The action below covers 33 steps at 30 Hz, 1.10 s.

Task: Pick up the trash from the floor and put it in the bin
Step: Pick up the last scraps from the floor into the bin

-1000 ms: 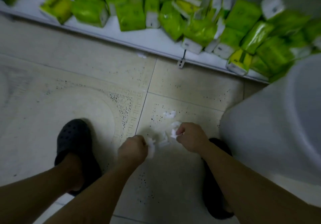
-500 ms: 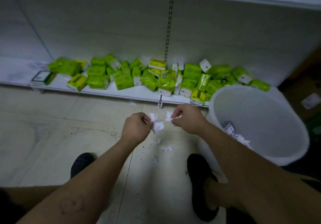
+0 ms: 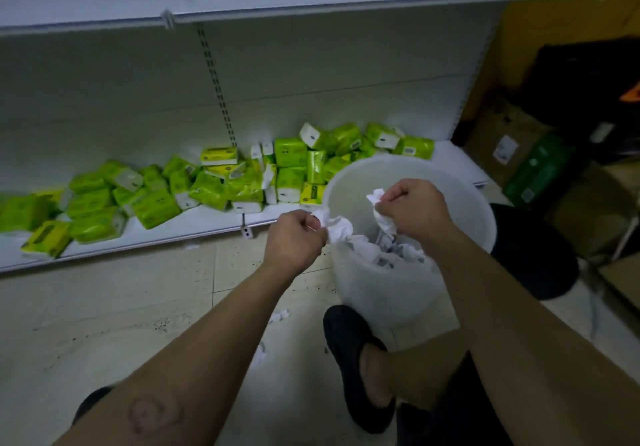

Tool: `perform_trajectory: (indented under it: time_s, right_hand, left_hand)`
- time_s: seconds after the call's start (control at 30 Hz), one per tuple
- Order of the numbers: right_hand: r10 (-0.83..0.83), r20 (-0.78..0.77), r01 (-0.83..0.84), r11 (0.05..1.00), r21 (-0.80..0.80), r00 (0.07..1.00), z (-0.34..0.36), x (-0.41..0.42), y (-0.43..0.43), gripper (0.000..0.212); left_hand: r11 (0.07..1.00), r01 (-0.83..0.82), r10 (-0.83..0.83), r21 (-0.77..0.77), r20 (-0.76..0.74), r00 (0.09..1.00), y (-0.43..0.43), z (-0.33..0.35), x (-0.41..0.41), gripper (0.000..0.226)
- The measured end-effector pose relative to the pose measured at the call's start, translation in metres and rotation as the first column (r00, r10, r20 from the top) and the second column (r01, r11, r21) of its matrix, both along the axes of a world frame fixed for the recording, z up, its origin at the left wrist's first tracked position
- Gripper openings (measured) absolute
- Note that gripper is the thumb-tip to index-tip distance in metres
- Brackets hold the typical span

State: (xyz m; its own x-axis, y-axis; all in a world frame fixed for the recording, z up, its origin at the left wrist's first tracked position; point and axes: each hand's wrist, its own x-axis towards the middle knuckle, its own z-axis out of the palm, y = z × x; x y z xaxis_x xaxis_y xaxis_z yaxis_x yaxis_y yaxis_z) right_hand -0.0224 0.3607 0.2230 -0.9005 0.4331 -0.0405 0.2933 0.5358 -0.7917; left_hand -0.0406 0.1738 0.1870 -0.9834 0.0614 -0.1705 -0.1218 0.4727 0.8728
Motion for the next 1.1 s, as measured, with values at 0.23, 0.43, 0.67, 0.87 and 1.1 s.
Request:
perform_trajectory:
  time_s: [0.23, 0.43, 0.67, 0.87, 1.1]
  right_hand:
    - [-0.051, 0.073, 0.057, 0.996, -0.069, 0.996, -0.013, -0.012, 0.035, 0.018]
    - [0.127, 0.185, -0.134, 0.991, 0.023, 0.974, -0.029, -0.022, 0.033, 0.053]
    - [0.398, 0.28, -0.453, 0.876, 0.169, 0.874, -0.048, -0.029, -0.047, 0.064]
    - [0.556, 0.472, -0.686, 0.71, 0.158, 0.684, -0.095, -0.017, -0.128, 0.054]
    - [0.531, 0.649, -0.726, 0.686, 0.047, 0.545, -0.167, -0.014, -0.16, 0.052]
  left_hand:
    - [0.998, 0.059, -0.059, -0.008, 0.04, 0.997, 0.048, -0.021, -0.021, 0.023]
    - [0.982, 0.19, -0.189, -0.021, 0.036, 0.981, 0.051, -0.04, -0.018, 0.059]
    - [0.954, 0.185, -0.173, -0.235, 0.072, 0.982, -0.017, -0.059, -0.014, 0.05]
    - [0.933, 0.146, -0.077, -0.329, 0.215, 0.974, -0.103, -0.088, 0.003, 0.049]
    - [0.922, 0.088, 0.046, -0.376, 0.334, 0.941, -0.173, -0.158, 0.024, 0.047]
